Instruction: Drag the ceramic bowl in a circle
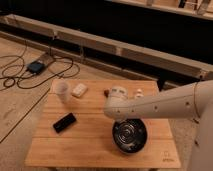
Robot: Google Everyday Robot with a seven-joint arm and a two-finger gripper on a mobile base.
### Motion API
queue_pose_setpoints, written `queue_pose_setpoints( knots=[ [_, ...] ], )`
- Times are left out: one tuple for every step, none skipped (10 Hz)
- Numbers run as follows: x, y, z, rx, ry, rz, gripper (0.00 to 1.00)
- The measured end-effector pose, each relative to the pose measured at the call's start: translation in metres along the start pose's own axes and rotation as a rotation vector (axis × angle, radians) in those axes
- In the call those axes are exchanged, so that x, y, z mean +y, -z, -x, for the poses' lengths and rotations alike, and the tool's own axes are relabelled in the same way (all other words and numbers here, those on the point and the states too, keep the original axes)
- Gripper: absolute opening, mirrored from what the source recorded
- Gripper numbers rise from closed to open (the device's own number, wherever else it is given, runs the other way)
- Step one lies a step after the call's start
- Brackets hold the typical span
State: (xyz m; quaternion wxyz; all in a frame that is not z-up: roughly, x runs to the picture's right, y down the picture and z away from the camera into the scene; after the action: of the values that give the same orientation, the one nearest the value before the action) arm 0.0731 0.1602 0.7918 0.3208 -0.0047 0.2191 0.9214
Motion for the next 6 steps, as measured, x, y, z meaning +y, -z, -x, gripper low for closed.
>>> queue_pose_setpoints(
  knots=[
    [0.021,-0.004,-0.007,0.003,0.019,0.009,0.00],
    [0.035,-0.006,-0.016,0.010,0.038,0.014,0.00],
    [0.048,-0.006,-0.029,0.019,0.062,0.021,0.00],
    [0.065,-0.004,-0.050,0.039,0.102,0.038,0.00],
    [0.080,0.000,-0.074,0.063,0.146,0.058,0.00],
    [0.087,0.004,-0.089,0.080,0.174,0.071,0.00]
  ],
)
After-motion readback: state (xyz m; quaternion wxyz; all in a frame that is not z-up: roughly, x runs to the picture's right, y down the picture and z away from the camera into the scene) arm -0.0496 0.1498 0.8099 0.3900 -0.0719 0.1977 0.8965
